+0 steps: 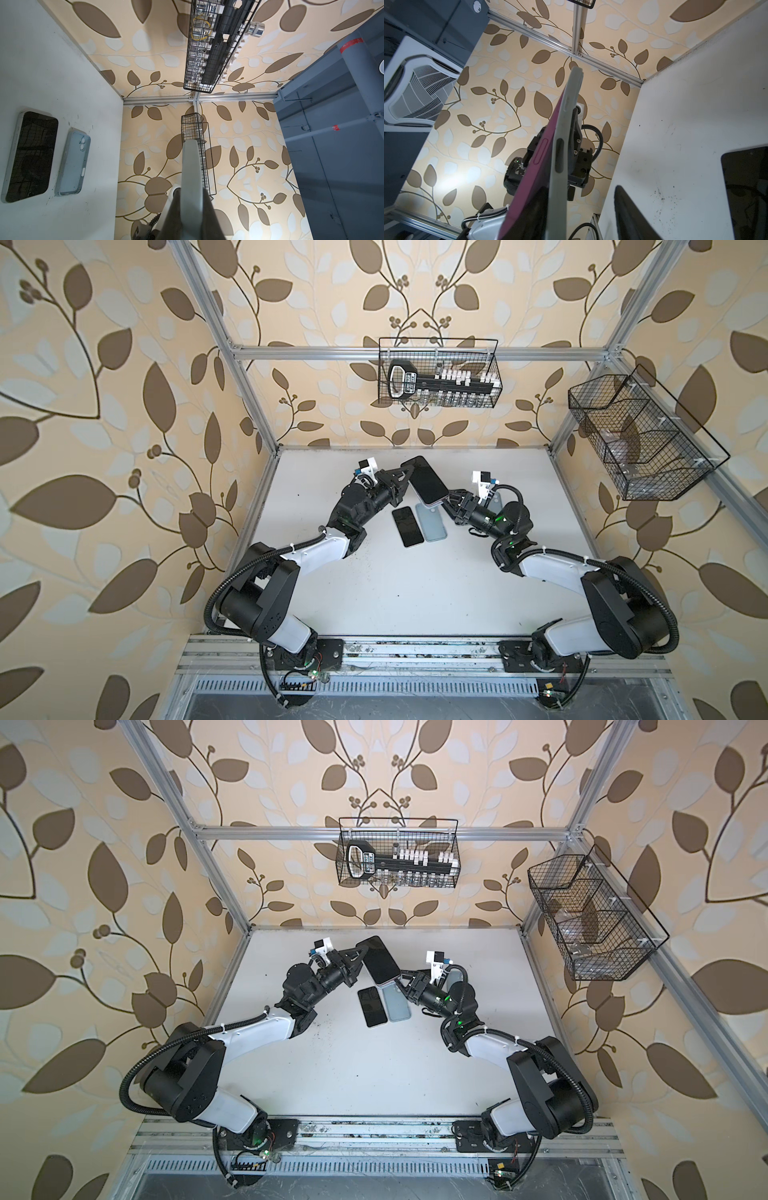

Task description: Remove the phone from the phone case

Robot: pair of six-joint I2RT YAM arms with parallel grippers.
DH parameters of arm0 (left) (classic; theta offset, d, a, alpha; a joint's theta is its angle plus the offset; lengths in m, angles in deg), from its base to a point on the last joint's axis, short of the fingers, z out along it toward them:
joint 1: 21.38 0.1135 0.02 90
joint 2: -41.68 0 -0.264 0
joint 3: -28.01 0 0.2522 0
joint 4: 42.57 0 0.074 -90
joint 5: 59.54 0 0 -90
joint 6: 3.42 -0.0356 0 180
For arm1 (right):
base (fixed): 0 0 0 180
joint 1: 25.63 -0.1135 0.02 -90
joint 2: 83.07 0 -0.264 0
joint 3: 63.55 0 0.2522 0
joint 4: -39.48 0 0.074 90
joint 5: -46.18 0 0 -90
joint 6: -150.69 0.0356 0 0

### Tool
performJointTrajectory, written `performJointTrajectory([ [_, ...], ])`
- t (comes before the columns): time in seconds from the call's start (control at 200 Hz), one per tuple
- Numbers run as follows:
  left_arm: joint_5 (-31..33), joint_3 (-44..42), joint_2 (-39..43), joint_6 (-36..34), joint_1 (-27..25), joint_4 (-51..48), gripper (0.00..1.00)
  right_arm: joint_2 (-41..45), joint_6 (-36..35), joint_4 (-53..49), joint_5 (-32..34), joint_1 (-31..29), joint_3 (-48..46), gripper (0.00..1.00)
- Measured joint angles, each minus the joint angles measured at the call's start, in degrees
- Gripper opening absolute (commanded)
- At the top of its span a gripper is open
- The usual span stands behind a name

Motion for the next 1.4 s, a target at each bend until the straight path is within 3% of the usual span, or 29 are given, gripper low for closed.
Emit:
performJointTrajectory([
  [0.29,-0.9,0.4,-0.7,-1.6,0.2,-1.2,0.00,1.3,2.1,0.2,0.3,0.0,-1.0,0.21],
  [0.73,-2.1,1.1,-0.7,-4.9,0.5,-5.5,0.15,2.7,5.1,-0.3,2.5,-0.3,-3.3,0.04],
  [1.19,-2.8,1.8,-0.7,-6.8,0.9,-8.1,0.28,3.9,6.8,0.8,4.0,-0.5,-3.5,0.00],
  [1.4,-2.8,1.8,-0.7,-6.7,0.9,-8.1,0.51,3.4,8.5,2.9,5.3,-0.5,-3.5,0.00],
])
